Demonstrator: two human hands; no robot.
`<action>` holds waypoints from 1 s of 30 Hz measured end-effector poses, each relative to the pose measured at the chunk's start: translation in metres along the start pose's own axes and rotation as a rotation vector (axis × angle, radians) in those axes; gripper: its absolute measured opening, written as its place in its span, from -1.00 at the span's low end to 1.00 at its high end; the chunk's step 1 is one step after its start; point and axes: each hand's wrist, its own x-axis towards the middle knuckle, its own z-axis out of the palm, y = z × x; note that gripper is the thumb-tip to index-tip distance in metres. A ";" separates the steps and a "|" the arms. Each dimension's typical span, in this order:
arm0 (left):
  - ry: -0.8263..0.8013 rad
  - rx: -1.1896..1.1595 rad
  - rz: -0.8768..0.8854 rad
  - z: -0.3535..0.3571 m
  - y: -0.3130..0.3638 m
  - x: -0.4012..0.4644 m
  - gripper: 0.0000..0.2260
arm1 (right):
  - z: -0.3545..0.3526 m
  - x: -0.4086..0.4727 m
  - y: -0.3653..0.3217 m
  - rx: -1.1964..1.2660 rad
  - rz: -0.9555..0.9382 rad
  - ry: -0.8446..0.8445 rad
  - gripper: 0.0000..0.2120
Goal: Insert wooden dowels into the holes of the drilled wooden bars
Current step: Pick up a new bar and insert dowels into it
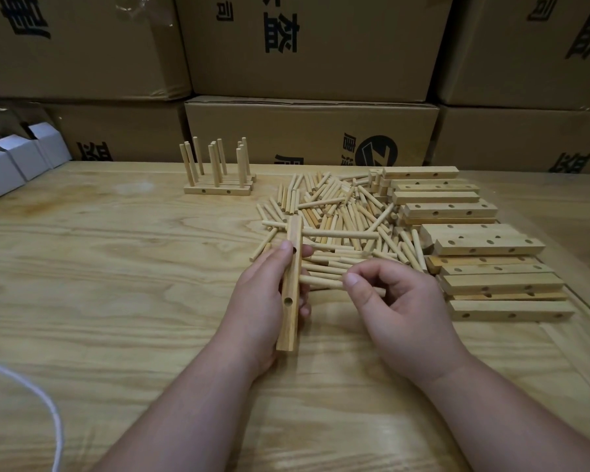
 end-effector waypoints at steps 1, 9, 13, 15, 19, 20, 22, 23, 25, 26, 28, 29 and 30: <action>-0.003 0.012 0.004 0.000 0.000 0.000 -0.66 | 0.001 0.001 0.001 0.006 0.006 0.007 -0.84; 0.006 0.035 0.010 0.002 0.000 -0.001 -0.67 | 0.002 0.003 0.003 0.066 0.038 0.023 -0.89; 0.032 0.008 -0.015 0.001 0.000 0.000 -0.65 | 0.001 0.002 0.003 0.116 0.076 0.024 -0.81; 0.058 -0.051 -0.043 0.000 0.001 0.001 -0.63 | 0.000 0.002 0.006 0.123 0.100 0.023 -0.76; 0.096 -0.189 -0.078 -0.002 0.003 0.004 -0.63 | -0.001 0.006 0.012 -0.047 0.106 0.045 -0.85; 0.101 -0.204 -0.079 -0.002 0.003 0.005 -0.63 | -0.001 0.007 0.014 -0.141 0.100 0.027 -0.89; 0.107 -0.212 -0.080 -0.002 0.003 0.006 -0.64 | 0.001 0.007 0.016 -0.285 0.091 -0.035 -0.86; 0.107 -0.213 -0.080 -0.002 0.002 0.006 -0.64 | 0.002 0.007 0.018 -0.328 0.096 -0.070 -0.86; 0.105 -0.213 -0.079 -0.002 0.002 0.006 -0.64 | 0.002 0.007 0.020 -0.427 0.097 -0.135 -0.86; 0.105 -0.214 -0.078 -0.002 0.002 0.006 -0.64 | 0.002 0.007 0.021 -0.477 0.091 -0.161 -0.86; 0.099 -0.214 -0.076 -0.002 0.002 0.006 -0.63 | 0.003 0.006 0.022 -0.535 0.077 -0.193 -0.85; 0.096 -0.213 -0.076 -0.002 0.002 0.006 -0.63 | 0.003 0.006 0.021 -0.549 0.075 -0.198 -0.85; 0.093 -0.212 -0.076 -0.002 0.002 0.005 -0.63 | 0.003 0.006 0.021 -0.558 0.075 -0.201 -0.84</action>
